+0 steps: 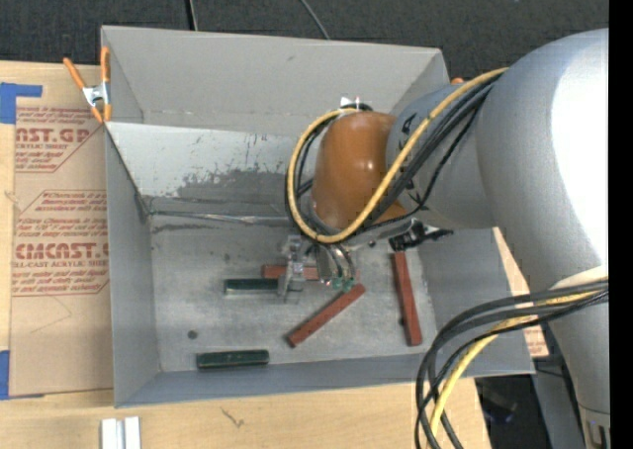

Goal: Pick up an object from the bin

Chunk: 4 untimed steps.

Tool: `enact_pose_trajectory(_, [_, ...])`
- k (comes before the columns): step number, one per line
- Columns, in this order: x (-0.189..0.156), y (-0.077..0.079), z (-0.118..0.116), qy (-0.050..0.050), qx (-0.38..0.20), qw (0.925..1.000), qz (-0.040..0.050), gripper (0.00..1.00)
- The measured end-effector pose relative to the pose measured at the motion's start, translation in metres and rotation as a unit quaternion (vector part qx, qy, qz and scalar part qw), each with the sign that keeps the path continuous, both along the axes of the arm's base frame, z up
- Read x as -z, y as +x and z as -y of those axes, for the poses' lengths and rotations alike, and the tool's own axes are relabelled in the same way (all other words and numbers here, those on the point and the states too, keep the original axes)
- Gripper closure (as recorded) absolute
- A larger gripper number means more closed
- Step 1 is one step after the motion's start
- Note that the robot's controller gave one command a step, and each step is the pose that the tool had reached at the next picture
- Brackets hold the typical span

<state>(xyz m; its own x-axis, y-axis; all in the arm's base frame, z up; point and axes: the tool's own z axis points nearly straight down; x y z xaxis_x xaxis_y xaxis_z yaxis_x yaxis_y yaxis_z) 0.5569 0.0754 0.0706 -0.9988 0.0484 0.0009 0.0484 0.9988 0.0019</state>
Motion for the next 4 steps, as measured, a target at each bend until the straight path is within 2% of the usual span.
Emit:
enact_pose_trajectory(1, [0.000, 0.000, 0.000, 0.000, 0.000, 1.0000, 0.0000, 1.00])
enact_pose_trajectory(2, [-0.039, 0.010, 0.002, -0.001, -0.006, 1.0000, -0.0003, 1.00])
enact_pose_trajectory(3, [-0.064, -0.002, 0.003, 0.000, 0.021, 0.9998, 0.0006, 1.00])
enact_pose_trajectory(4, [-0.121, 0.002, 0.006, -0.001, 0.030, 0.9995, -0.0016, 1.00])
